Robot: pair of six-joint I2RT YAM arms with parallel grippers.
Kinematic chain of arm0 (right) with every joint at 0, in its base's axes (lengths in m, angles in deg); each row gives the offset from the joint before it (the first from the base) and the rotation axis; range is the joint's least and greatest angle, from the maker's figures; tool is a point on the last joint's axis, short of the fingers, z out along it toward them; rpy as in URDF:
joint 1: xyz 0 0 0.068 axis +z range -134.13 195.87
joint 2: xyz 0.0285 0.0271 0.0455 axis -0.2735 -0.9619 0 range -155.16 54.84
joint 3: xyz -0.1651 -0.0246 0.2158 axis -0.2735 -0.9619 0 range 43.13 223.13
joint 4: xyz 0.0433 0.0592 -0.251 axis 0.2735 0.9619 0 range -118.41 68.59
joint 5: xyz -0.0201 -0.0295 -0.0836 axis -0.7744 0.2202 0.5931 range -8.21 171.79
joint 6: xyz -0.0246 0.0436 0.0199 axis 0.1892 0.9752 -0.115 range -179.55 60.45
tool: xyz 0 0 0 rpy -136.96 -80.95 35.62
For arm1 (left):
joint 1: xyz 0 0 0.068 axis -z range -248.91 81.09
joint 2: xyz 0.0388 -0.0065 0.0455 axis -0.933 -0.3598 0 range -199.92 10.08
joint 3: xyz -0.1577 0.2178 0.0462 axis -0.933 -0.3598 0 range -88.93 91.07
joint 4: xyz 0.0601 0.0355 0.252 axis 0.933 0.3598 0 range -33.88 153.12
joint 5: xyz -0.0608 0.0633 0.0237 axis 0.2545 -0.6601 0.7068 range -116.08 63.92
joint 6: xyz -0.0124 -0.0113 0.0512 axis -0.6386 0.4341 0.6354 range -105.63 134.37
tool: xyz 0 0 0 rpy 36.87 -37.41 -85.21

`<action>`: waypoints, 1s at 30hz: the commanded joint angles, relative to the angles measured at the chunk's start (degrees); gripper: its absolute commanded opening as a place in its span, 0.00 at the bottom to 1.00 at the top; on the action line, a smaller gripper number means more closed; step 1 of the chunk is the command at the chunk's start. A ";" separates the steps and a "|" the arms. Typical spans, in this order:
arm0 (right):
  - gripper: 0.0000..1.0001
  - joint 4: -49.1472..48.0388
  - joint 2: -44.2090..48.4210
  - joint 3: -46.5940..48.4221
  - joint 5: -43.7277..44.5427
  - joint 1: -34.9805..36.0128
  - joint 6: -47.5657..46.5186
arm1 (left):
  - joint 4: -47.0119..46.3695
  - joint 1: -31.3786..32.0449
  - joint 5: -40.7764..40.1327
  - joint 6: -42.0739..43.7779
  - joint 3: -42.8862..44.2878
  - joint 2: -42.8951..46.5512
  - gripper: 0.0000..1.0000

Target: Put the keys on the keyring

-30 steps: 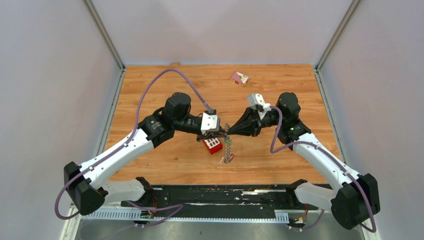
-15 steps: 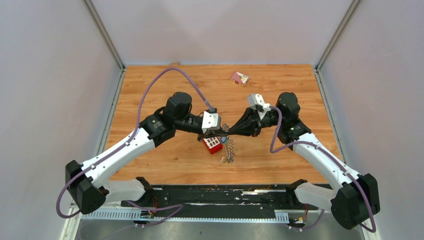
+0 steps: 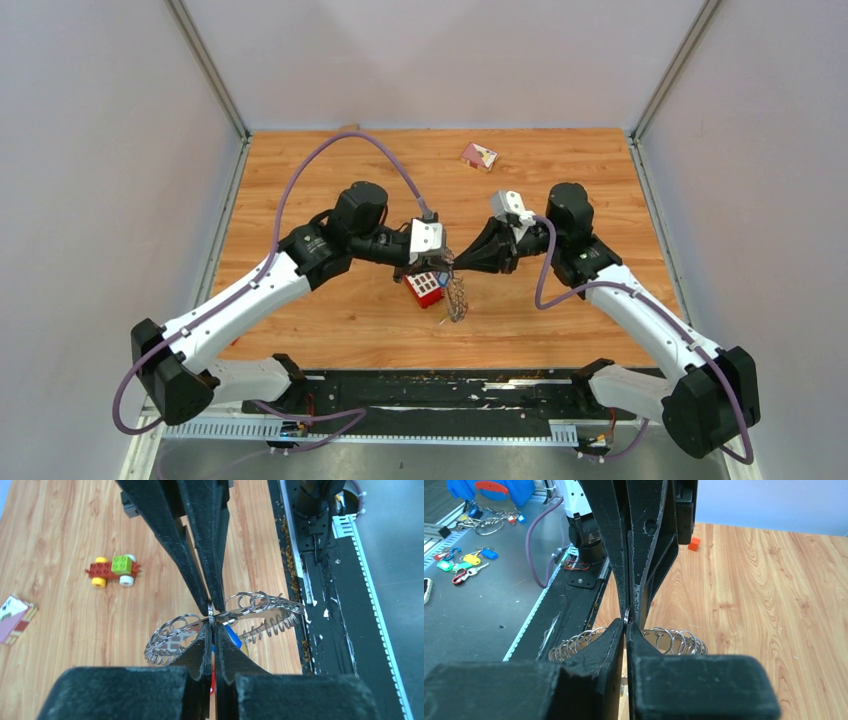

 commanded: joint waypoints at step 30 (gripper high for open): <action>0.26 3.77 -1.36 2.20 4.10 -0.37 -5.59 | 48.72 5.81 -27.48 -1.23 39.09 -19.85 0.00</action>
